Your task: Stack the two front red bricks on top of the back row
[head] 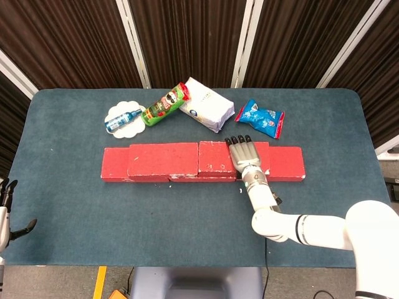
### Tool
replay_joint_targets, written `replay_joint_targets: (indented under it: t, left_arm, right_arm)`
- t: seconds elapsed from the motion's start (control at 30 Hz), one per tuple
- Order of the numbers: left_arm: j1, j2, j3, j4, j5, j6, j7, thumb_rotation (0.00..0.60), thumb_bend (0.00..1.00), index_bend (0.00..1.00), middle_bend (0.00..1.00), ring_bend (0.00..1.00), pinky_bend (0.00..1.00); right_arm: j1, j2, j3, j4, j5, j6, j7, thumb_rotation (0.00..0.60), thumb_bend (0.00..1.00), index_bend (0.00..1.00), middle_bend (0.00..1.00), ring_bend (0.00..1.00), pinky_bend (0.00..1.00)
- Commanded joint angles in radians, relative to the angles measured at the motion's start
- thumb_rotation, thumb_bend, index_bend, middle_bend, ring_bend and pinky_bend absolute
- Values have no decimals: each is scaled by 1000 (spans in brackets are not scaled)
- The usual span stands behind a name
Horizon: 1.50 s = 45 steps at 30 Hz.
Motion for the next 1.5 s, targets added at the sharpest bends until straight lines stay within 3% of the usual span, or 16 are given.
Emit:
replay_joint_targets:
  t: [0.03,0.47,0.63,0.77,0.87,0.93,1.03,1.1,1.2,1.33,1.5]
  left_arm:
    - [0,0,0,-2,-1,0,2,600,190,0,0,0,19]
    - [0,0,-1,-1,-5,-1,3,600,191,0,0,0,19]
    - [-3,-1,-5,4,-13,-5,2,600,191,0,0,0,19]
    - [-6,-3,-8,17,-11,-7,-7,600,191,0,0,0,18]
    - [-8,-7,-8,19,-16,-11,-3,600,191,0,0,0,18]
    - [-9,-10,-9,19,-18,-11,5,600,191,0,0,0,19]
    - [-12,-13,-7,17,-20,-15,15,600,191,0,0,0,19]
    - [-13,-14,-7,18,-20,-17,18,600,191,0,0,0,18]
    - [-13,-14,-11,19,-26,-16,15,600,191,0,0,0,19]
    - [-15,-14,-18,29,-40,-22,2,600,191,0,0,0,19]
    - [-21,-11,-16,56,-10,-26,-39,600,194,0,0,0,19]
  right_arm:
    - [0,0,1,-2,0,-2,2,600,0,178,143,19,0]
    - [-8,15,17,-33,-37,2,34,600,0,176,128,11,0]
    - [-43,114,47,-178,-106,23,95,600,0,174,120,7,0]
    - [-159,275,50,-420,-316,118,203,600,0,166,118,6,0]
    - [-324,397,-42,-598,-629,249,279,600,0,162,119,6,0]
    - [-433,435,-117,-639,-840,324,343,600,0,161,118,6,0]
    - [-621,435,-259,-578,-1183,472,466,600,0,164,117,7,0]
    - [-737,388,-332,-459,-1360,587,547,600,0,167,117,7,0]
    - [-861,287,-375,-258,-1493,721,658,600,0,178,117,7,0]
    - [-954,186,-378,-53,-1523,784,728,600,0,188,117,10,0]
    - [-1016,150,-335,48,-1478,801,742,600,0,189,117,10,0]
